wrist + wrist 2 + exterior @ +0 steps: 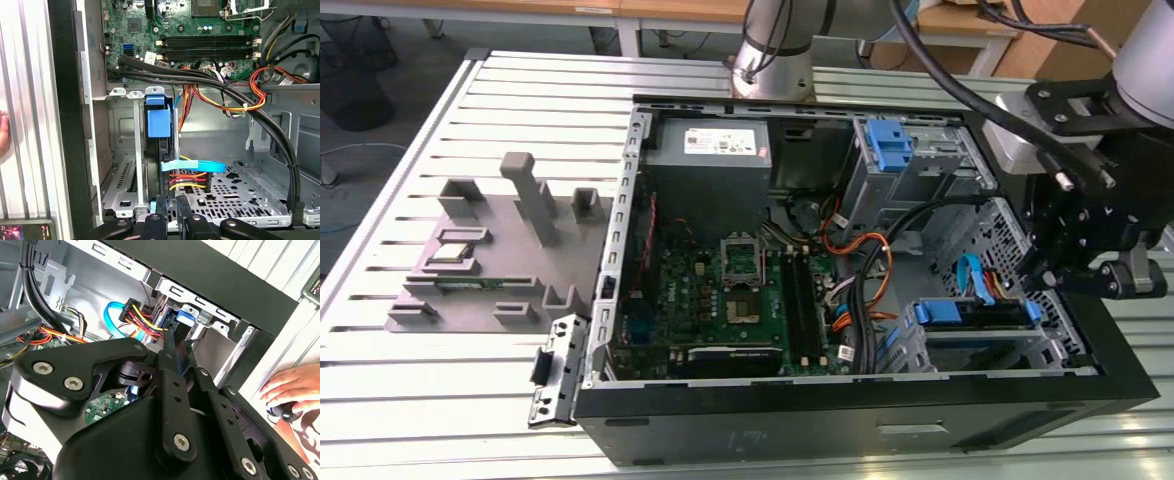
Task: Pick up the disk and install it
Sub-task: 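Insert the second disk wire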
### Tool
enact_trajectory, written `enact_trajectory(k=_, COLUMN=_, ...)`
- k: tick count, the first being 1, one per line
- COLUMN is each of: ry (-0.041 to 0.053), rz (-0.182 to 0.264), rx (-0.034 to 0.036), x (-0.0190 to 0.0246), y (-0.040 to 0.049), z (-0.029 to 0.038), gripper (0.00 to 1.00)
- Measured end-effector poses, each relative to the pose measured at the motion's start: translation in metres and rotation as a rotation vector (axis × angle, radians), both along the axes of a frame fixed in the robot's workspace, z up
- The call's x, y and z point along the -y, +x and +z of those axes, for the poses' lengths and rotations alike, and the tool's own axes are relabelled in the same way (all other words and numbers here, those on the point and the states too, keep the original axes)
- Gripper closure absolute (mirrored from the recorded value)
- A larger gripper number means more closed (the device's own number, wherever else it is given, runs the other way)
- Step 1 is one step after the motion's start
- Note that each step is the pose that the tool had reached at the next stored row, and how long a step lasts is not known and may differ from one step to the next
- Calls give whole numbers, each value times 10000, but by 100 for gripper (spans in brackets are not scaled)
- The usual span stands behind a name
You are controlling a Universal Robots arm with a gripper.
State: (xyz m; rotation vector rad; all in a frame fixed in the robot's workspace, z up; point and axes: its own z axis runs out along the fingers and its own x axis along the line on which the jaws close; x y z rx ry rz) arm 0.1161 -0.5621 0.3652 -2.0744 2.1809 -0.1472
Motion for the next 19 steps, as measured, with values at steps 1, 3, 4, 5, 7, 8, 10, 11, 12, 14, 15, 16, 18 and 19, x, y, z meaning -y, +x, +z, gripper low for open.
enact_trajectory(k=1, ry=0, rz=0, rx=-137, x=0, y=1, z=-2, gripper=77)
enact_trajectory(k=3, ry=-1, rz=-1, rx=-511, x=0, y=3, z=-6, gripper=77)
enact_trajectory(k=4, ry=-1, rz=-1, rx=-693, x=0, y=4, z=-9, gripper=77)
enact_trajectory(k=5, ry=-1, rz=-1, rx=-871, x=0, y=6, z=-10, gripper=77)
enact_trajectory(k=7, ry=0, rz=-2, rx=-1184, x=0, y=6, z=-13, gripper=77)
enact_trajectory(k=8, ry=0, rz=-2, rx=-1199, x=0, y=6, z=-13, gripper=77)
enact_trajectory(k=10, ry=0, rz=-2, rx=-1211, x=0, y=6, z=-13, gripper=77)
enact_trajectory(k=11, ry=-1, rz=-1, rx=-1215, x=0, y=7, z=-13, gripper=77)
enact_trajectory(k=12, ry=-1, rz=-1, rx=-1216, x=0, y=7, z=-12, gripper=77)
enact_trajectory(k=14, ry=10, rz=-1, rx=-1216, x=1, y=7, z=12, gripper=77)
enact_trajectory(k=15, ry=16, rz=0, rx=-1216, x=1, y=6, z=17, gripper=77)
enact_trajectory(k=16, ry=19, rz=0, rx=-1216, x=1, y=6, z=17, gripper=77)
enact_trajectory(k=18, ry=19, rz=0, rx=-1216, x=0, y=6, z=28, gripper=77)
enact_trajectory(k=19, ry=19, rz=0, rx=-1216, x=0, y=7, z=28, gripper=77)
